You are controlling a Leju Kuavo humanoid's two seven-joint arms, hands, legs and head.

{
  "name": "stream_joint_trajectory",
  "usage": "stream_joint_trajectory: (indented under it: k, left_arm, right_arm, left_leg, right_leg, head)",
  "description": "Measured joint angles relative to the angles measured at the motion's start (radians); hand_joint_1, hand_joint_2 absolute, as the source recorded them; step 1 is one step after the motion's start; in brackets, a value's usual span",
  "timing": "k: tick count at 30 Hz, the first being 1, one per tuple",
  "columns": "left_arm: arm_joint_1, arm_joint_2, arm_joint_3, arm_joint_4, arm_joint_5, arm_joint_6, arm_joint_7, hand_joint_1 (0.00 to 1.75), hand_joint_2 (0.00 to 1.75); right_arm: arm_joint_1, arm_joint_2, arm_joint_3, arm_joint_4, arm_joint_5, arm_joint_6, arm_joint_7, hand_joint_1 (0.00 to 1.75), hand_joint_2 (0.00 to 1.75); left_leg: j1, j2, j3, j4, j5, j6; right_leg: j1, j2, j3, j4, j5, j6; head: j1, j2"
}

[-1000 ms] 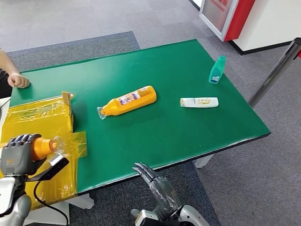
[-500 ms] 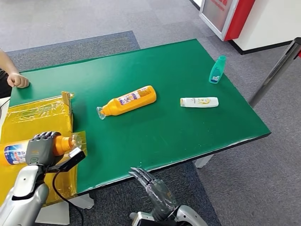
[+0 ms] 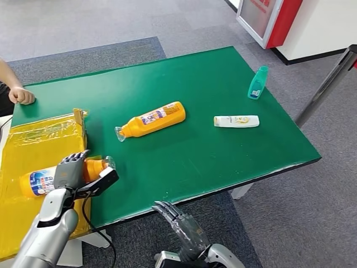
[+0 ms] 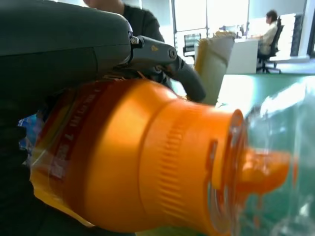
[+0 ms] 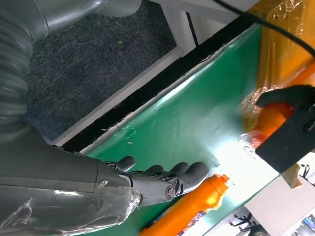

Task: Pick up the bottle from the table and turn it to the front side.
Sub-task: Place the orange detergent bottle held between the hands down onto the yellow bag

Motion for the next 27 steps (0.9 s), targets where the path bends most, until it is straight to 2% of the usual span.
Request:
stream_joint_trajectory:
  k: [2, 5, 9, 21, 27]
  left_arm:
    - [-0.003, -0.014, -0.003, 0.003, 0.052, -0.022, -0.003, 0.00, 0.00]
    - [0.010, -0.023, 0.001, -0.026, 0.158, -0.042, -0.022, 0.00, 0.00]
    - [0.060, -0.024, 0.022, -0.131, 0.262, -0.063, -0.036, 0.00, 0.00]
    - [0.129, -0.018, 0.049, -0.284, 0.294, -0.066, -0.036, 0.00, 0.00]
    - [0.207, -0.005, 0.083, -0.428, 0.317, -0.035, -0.034, 0.00, 0.00]
  right_arm:
    - [0.001, 0.002, 0.000, 0.003, 0.003, -0.004, 0.005, 0.00, 1.75]
    - [0.009, 0.002, -0.002, 0.003, 0.010, -0.021, 0.016, 0.00, 1.75]
    - [0.026, 0.002, -0.009, 0.000, 0.016, -0.043, 0.030, 0.00, 1.75]
    - [0.043, 0.002, -0.023, -0.006, 0.019, -0.057, 0.039, 0.00, 1.75]
    - [0.061, 0.000, -0.033, -0.019, 0.030, -0.082, 0.055, 0.00, 1.75]
  left_leg:
    - [0.000, 0.000, 0.000, 0.000, 0.000, 0.000]
    - [0.000, 0.000, 0.000, 0.000, 0.000, 0.000]
    - [0.000, 0.000, 0.000, 0.000, 0.000, 0.000]
    - [0.000, 0.000, 0.000, 0.000, 0.000, 0.000]
    - [0.000, 0.000, -0.001, 0.000, -0.001, 0.000]
  right_leg:
    - [0.000, 0.000, 0.000, 0.000, 0.000, 0.000]
    - [0.000, 0.000, 0.000, 0.000, 0.000, 0.000]
    - [0.000, 0.000, 0.000, 0.000, 0.000, 0.000]
    - [0.000, 0.000, 0.000, 0.000, 0.000, 0.000]
    - [0.000, 0.000, 0.000, 0.000, -0.001, 0.001]
  head:
    - [0.000, 0.000]
    - [0.000, 0.000]
    - [0.000, 0.000]
    - [0.000, 0.000]
    - [0.000, 0.000]
